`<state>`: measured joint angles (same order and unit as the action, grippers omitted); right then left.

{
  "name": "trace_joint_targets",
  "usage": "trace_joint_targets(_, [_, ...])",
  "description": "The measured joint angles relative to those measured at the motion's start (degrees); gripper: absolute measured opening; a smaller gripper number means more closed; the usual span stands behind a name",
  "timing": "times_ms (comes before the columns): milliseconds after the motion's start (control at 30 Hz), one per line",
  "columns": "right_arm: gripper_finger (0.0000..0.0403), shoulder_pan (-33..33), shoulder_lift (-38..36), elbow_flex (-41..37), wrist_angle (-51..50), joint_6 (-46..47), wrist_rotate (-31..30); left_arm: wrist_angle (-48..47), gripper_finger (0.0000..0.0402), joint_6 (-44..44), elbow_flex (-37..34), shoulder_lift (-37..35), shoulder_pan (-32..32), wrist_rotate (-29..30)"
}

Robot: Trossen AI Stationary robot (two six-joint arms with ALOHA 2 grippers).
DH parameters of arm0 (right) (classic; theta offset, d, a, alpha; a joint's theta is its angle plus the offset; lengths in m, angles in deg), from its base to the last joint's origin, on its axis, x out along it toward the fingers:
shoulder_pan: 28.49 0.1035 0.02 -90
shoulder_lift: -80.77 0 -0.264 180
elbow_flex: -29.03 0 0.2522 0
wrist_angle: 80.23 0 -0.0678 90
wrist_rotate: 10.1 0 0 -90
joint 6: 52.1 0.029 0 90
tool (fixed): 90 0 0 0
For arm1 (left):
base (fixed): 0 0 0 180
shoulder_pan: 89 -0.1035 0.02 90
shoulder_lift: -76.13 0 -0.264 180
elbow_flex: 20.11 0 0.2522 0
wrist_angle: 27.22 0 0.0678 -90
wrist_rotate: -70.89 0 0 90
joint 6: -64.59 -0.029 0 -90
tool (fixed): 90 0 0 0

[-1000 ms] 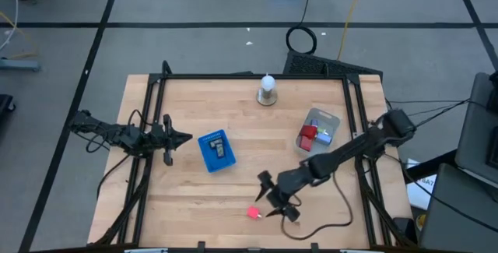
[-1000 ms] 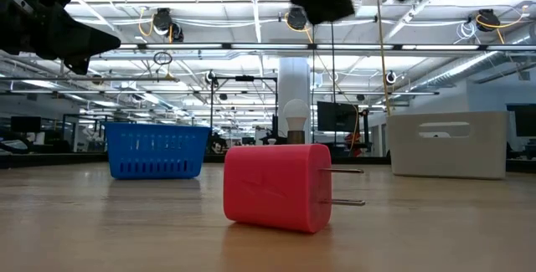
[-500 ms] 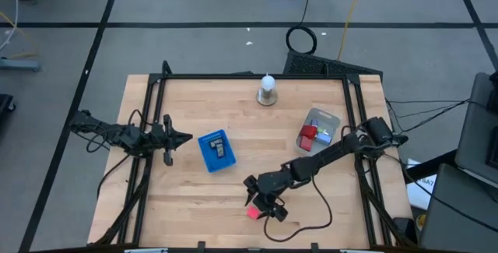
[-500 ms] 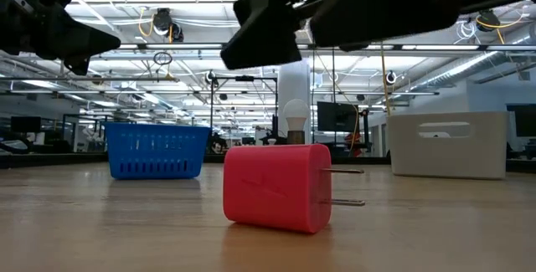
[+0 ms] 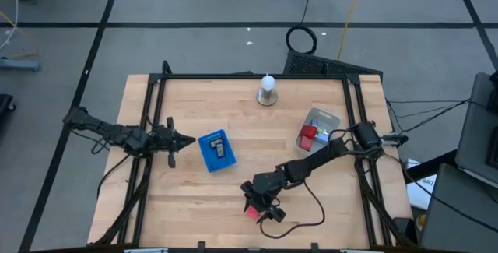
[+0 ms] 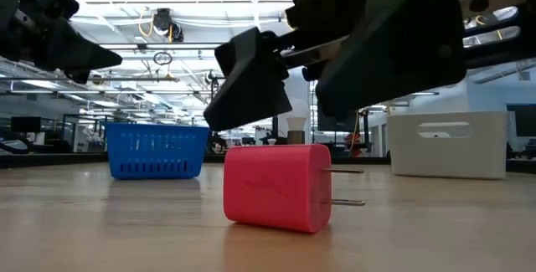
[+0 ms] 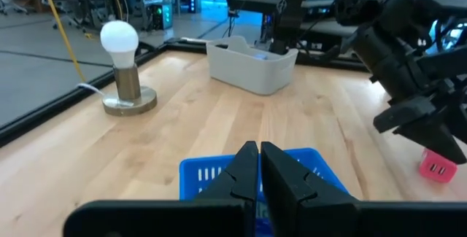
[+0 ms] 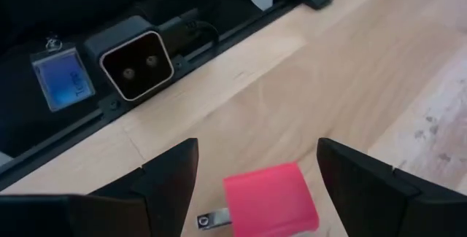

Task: Pick & Place Office items
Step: Put the pink charger adapter into the gray bin

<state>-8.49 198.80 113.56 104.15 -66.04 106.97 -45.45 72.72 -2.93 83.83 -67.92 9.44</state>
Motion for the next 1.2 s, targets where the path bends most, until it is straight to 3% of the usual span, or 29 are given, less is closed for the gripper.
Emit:
trace_joint_targets(400, [0.0275, -0.86, 0.07, 0.00, -6.12, -2.23, 0.27, 0.07, 0.0021, 0.81, 0.00, 1.03, 0.00, 0.22])
trace_joint_targets(1200, [0.0274, -1.70, 3.09, -0.02, -1.65, -5.04, 3.00, 0.09, 0.0021, 0.85, 0.00, 1.03, 0.00, 0.39])
